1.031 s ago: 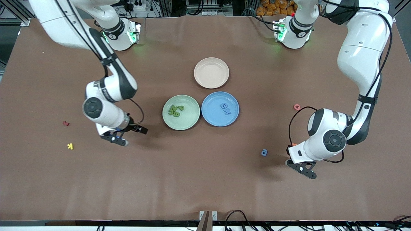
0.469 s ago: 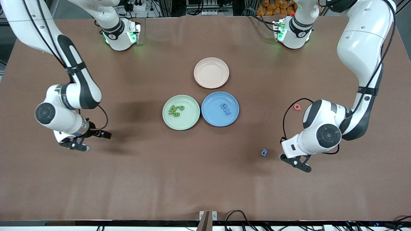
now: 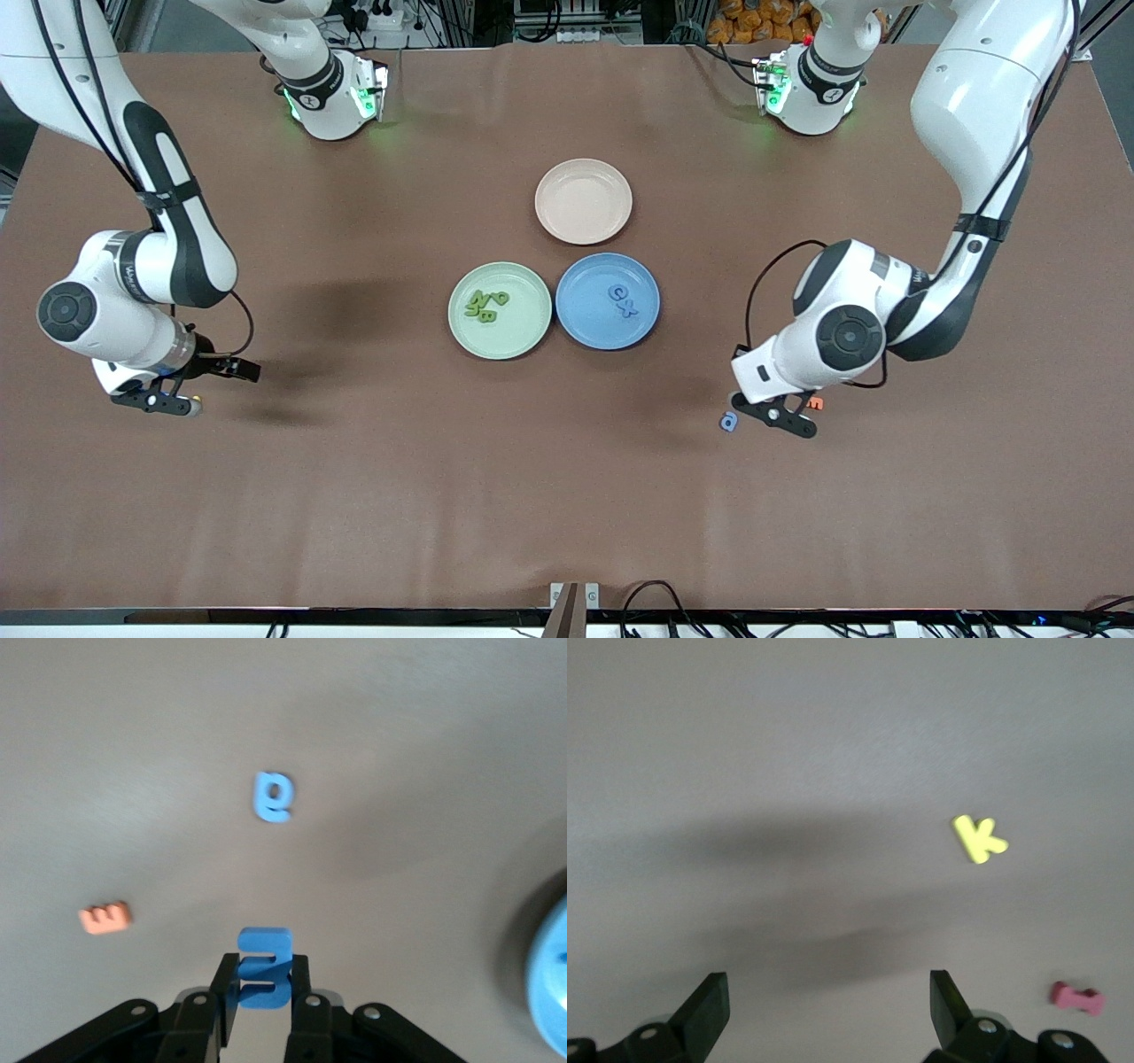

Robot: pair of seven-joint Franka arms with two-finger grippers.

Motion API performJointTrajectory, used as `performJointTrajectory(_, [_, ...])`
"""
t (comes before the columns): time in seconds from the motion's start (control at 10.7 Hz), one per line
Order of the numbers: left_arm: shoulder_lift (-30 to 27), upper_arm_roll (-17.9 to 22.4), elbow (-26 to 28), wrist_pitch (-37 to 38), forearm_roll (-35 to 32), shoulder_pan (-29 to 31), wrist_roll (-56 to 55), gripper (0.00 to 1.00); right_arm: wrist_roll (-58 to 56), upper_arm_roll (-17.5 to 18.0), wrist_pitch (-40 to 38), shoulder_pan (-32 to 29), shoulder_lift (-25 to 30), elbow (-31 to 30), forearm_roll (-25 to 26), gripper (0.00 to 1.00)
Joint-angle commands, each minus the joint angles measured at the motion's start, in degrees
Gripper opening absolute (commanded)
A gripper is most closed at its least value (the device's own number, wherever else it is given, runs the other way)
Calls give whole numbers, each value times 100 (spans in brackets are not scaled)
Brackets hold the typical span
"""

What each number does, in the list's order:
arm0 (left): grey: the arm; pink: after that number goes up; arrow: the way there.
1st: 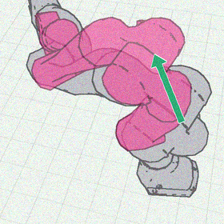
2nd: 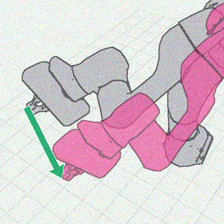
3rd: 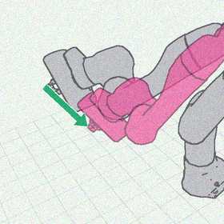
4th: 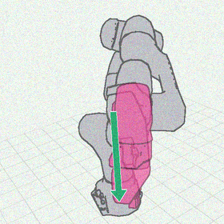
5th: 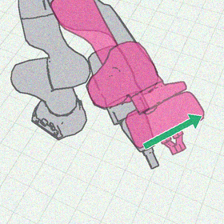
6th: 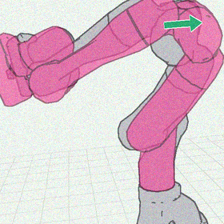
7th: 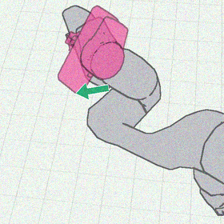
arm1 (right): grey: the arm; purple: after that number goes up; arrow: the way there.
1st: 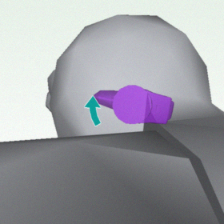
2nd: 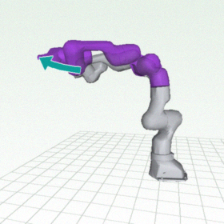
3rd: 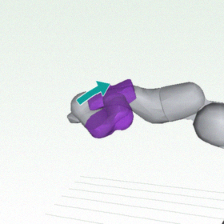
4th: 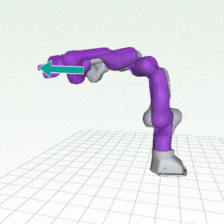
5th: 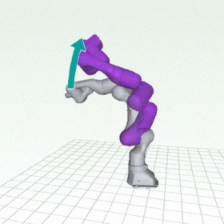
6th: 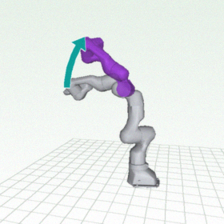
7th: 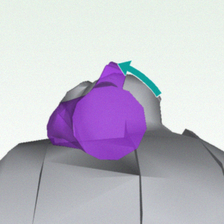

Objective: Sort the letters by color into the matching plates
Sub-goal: 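Lift the blue 3 with the left gripper while the right gripper withdraws, then release the 3 on the blue plate while the right gripper retreats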

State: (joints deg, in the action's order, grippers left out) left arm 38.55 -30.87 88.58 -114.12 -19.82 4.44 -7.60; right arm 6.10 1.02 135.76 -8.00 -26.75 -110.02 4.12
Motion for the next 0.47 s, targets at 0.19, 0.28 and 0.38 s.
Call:
performJointTrajectory(0.19, [-384,-656,712,13,119,30,-1390,0,-759,-321,-1021,-8,819,138,-243,100])
performJointTrajectory(0.28, [-384,-823,783,21,119,4,-1707,0,-751,-330,-1530,1,977,348,-297,100])
performJointTrajectory(0.38, [-384,-920,853,13,119,-83,-2032,0,-751,-339,-2092,-8,1092,611,-332,100])
